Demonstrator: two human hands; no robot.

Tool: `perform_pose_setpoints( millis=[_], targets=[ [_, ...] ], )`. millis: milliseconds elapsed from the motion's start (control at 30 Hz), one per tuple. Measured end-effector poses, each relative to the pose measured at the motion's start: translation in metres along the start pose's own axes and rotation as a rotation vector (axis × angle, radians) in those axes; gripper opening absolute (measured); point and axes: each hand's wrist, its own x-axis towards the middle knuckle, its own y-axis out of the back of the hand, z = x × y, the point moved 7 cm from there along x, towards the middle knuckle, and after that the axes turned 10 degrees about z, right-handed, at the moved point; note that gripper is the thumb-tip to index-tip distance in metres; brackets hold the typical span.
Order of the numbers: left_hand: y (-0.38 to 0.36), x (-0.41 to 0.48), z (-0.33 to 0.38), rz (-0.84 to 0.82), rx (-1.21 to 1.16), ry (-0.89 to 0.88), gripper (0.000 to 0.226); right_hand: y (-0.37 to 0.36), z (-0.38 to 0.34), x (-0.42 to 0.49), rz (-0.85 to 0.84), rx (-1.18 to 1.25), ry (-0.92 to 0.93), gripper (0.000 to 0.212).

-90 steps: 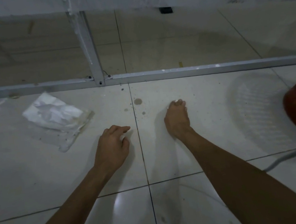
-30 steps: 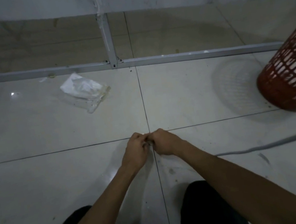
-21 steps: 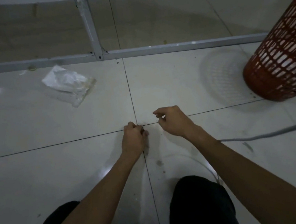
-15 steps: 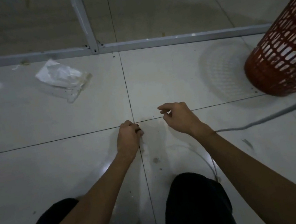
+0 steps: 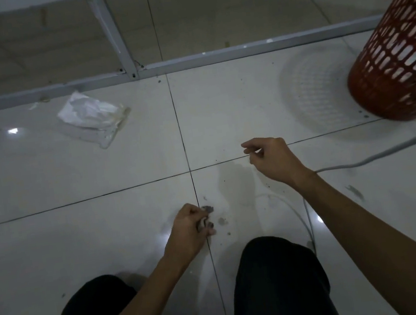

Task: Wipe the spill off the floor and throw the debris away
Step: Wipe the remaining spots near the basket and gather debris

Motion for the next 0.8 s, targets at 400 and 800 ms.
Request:
perform_pose_setpoints(
  millis=[400,800],
  targets=[
    [-0.024,0.013,0.006,0.043,-0.12,0.017,0.028,0.013,0.016,0.008,0.029,0.033,-0.027,0.029],
    [-0.027,0.005,0.012,-0.178,0.105,-0.123,0.016,0.007,0.023,-0.001,0.006,0.019,-0.011,0.029]
  ],
)
